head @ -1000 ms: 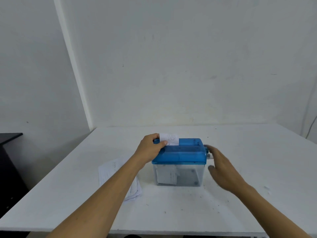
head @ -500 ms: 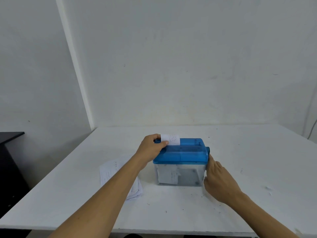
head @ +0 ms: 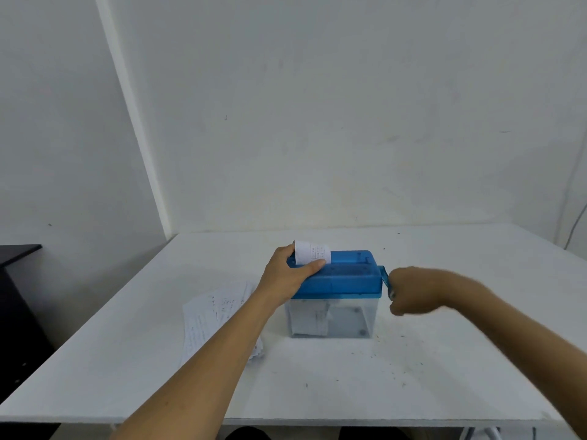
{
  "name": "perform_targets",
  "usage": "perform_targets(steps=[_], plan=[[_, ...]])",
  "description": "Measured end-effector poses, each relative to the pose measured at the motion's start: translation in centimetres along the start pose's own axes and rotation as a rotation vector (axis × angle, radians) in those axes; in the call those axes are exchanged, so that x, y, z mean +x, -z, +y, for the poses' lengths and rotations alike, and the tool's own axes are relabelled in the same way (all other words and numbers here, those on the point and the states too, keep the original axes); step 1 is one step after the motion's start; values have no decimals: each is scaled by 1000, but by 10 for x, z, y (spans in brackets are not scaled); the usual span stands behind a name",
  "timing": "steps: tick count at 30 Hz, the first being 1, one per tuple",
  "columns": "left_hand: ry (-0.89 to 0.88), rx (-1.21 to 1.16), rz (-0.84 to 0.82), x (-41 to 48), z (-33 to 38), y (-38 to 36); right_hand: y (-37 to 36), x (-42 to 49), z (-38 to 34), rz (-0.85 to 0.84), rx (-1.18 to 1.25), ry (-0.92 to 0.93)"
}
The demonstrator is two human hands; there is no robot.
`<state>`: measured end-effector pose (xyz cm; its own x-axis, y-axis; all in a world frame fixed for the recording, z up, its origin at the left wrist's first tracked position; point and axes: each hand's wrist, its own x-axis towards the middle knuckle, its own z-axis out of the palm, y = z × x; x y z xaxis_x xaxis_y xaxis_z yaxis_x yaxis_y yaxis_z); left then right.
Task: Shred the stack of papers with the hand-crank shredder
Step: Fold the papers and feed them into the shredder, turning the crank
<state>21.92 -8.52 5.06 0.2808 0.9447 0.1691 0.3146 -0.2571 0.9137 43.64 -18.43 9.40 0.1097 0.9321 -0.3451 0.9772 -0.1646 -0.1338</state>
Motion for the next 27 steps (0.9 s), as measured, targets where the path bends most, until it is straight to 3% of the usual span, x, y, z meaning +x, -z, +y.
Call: perform_targets(steps=[3,7,9,14,17,22,27], plan=[[-11,18,-15,0,3,1,38,1,1,-236,116,-18],[-22,45,-23,4,3,4,70,6,3,-331,106,3],[-18,30,-23,4,2,4,81,8,7,-265,167,23],[-17,42,-16,4,1,4,87,31,20,196,421,56],[-26,48,-30,4,1,3,64,50,23,370,545,85],[-28,67,-34,3,2,3,21,72,21,496,866,53],[-52,52,-24,5,-3,0,-14,83,21,393,973,-56]])
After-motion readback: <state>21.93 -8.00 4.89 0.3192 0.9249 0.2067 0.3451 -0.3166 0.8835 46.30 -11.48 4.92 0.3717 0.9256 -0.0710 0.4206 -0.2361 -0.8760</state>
